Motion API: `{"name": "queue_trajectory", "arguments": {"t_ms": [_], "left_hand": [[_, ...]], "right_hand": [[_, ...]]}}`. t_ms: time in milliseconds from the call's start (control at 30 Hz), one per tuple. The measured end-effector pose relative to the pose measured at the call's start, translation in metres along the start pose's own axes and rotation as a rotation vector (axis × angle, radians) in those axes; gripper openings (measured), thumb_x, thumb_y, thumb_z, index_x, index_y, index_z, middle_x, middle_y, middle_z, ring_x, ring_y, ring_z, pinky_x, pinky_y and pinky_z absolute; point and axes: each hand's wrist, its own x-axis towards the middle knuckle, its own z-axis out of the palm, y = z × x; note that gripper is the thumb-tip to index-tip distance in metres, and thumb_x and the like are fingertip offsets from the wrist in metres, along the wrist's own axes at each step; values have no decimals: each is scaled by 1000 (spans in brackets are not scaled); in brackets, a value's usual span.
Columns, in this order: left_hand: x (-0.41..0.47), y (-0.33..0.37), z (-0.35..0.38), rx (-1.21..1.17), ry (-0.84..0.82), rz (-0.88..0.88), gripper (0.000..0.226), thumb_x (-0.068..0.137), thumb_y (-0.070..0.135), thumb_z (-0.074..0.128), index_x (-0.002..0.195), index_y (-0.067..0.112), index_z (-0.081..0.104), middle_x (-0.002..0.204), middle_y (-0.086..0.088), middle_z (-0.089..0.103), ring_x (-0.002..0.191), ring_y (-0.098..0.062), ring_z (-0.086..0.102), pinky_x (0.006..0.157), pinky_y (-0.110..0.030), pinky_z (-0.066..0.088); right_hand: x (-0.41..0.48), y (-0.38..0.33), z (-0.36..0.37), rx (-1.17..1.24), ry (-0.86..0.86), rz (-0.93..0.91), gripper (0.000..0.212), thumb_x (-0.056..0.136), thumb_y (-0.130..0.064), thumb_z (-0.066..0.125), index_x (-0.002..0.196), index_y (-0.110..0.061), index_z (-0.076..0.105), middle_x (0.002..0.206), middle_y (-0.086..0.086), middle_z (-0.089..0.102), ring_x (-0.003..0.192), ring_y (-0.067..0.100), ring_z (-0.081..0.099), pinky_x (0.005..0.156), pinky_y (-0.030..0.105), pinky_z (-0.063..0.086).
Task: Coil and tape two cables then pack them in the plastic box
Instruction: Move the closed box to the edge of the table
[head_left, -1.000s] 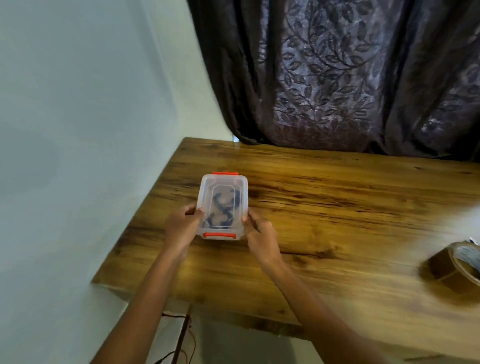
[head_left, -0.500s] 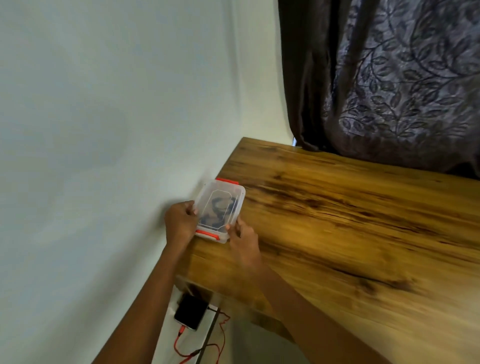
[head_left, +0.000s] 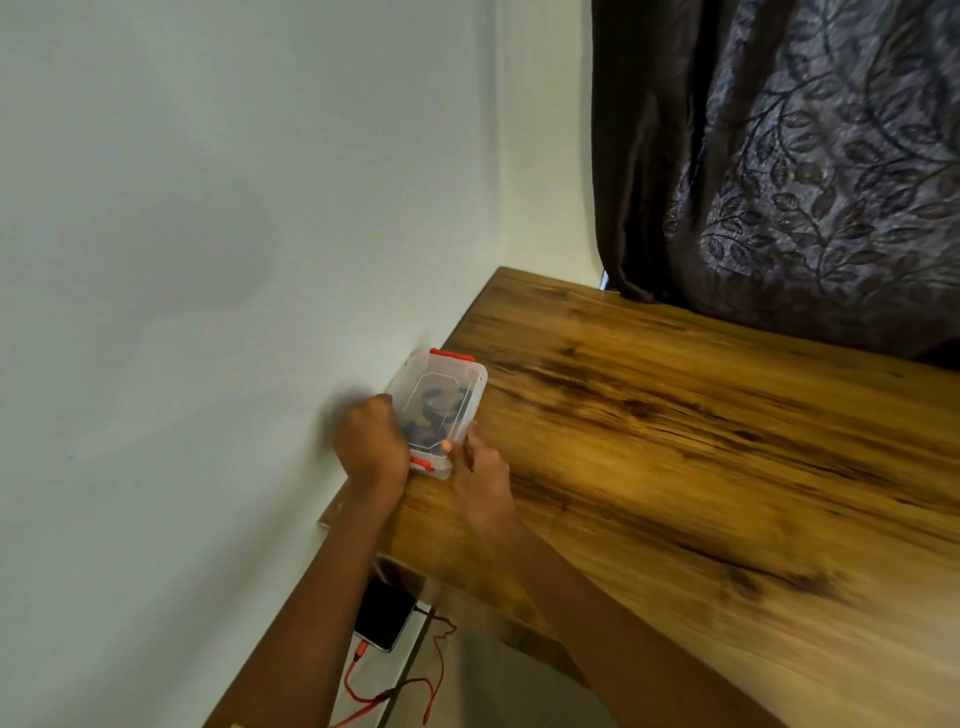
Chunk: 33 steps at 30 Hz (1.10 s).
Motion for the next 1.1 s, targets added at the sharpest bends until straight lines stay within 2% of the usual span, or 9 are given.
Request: {"name": "queue_trajectory", "arguments": {"t_ms": [133, 233, 367, 433, 533, 667, 900, 967, 1100], "left_hand": [[-1, 14, -1, 119, -60, 15, 32, 93, 20, 51, 120, 4, 55, 123, -17, 61, 106, -34, 62, 92, -37, 49], [-10, 27, 2, 124, -54, 50, 33, 94, 24, 49, 121, 6, 54, 124, -16, 60, 108, -33, 61, 95, -39, 47], [-27, 50, 16, 22, -47, 120, 35, 91, 27, 54, 120, 7, 57, 124, -13, 61, 109, -31, 60, 101, -43, 42], [-38, 66, 22, -42, -30, 146, 32, 93, 27, 52, 114, 6, 62, 118, -14, 64, 105, -29, 61, 98, -38, 45], [-57, 93, 30, -127, -53, 293, 28, 94, 25, 50, 109, 8, 66, 104, -11, 70, 94, -23, 64, 78, -27, 47], [-92, 135, 45, -221, -126, 502, 24, 94, 20, 49, 110, 13, 66, 99, -6, 71, 89, -21, 65, 69, -29, 48], [-172, 200, 78, -288, -254, 678, 27, 95, 27, 48, 109, 15, 68, 94, -4, 73, 80, -19, 67, 60, -24, 44], [-200, 219, 87, -310, -304, 707, 28, 94, 29, 48, 112, 16, 66, 99, -3, 72, 85, -19, 67, 67, -28, 50], [-254, 255, 101, -285, -412, 740, 36, 93, 37, 48, 121, 19, 60, 117, -3, 67, 106, -20, 62, 84, -30, 48]], "right_hand": [[0, -4, -4, 3, -32, 11, 42, 93, -26, 50, 132, -10, 45, 130, 7, 55, 116, 21, 54, 100, 37, 46], [-4, -5, -17, 26, -47, 1, 60, 89, -26, 58, 141, -11, 33, 140, 5, 47, 127, 24, 46, 105, 41, 40], [-10, 4, -48, 46, 53, -58, 58, 91, -16, 57, 142, -11, 30, 145, 5, 40, 130, 18, 42, 102, 29, 39], [-15, 7, -67, 67, 95, -82, 58, 90, -18, 58, 141, -9, 32, 144, 4, 41, 129, 17, 43, 98, 23, 39], [-26, 9, -104, 51, 206, -124, 54, 88, -20, 60, 136, -7, 41, 137, 7, 49, 119, 10, 49, 95, 18, 43], [-54, 17, -165, -41, 340, -173, 44, 89, -22, 57, 130, -7, 50, 123, 1, 60, 103, -3, 50, 74, -2, 42], [-111, 47, -266, -109, 598, -185, 31, 91, -29, 53, 112, -9, 65, 103, 1, 70, 92, 9, 63, 67, 4, 44], [-130, 58, -294, -99, 670, -173, 26, 92, -30, 52, 104, -12, 67, 91, 5, 72, 79, 14, 65, 63, 15, 47], [-171, 75, -346, -107, 771, -168, 19, 92, -31, 50, 92, -21, 66, 81, 9, 71, 76, 21, 65, 66, 32, 51]]}}
